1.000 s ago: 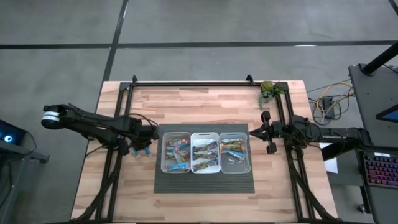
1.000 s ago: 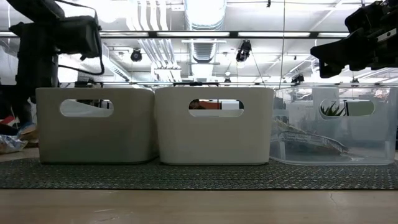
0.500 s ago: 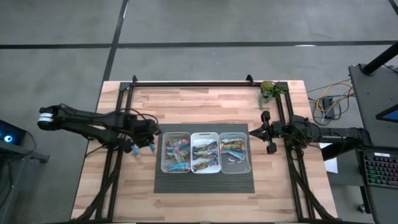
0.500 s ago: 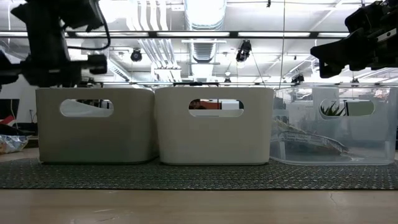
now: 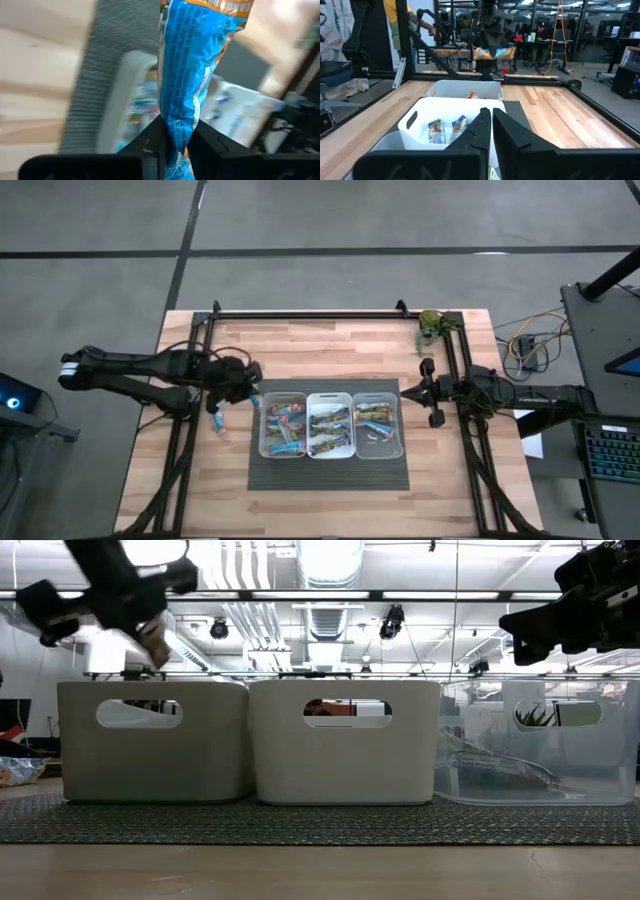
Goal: Pick and place Granola Bars by type
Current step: Put the right yellow granola bar into the transparent bin
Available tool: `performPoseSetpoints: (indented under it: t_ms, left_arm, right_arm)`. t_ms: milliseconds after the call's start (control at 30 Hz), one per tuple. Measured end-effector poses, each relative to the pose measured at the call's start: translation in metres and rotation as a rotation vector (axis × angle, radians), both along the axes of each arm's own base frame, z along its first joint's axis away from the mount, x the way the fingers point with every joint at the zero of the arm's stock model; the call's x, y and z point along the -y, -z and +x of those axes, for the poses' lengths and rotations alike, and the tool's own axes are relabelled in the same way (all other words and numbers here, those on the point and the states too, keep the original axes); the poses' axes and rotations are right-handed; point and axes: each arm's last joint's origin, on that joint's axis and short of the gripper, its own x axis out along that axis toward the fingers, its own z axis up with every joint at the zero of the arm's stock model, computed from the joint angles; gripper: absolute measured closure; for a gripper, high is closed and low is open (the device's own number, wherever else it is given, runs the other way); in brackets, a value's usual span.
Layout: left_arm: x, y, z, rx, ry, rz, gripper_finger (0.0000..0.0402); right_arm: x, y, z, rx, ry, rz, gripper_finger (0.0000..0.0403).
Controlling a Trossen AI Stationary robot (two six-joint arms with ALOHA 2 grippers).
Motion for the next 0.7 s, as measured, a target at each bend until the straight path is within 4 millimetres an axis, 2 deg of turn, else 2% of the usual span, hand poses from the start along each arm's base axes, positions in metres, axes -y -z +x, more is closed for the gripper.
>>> performPoseSetpoints:
  t_ms: [233,700]
  left_arm:
    - [-0.002,-0.028,0.016,0.066,0.046,0.125,0.0356]
    - [-0.002,-0.054,0.072,0.036,0.289,0.329,0.0356]
  right_arm:
    - [0.000,0.000,0.000,0.001,0.000,0.000,0.0394]
    - [0.000,0.000,0.000,0.000,0.000,0.000,0.0394]
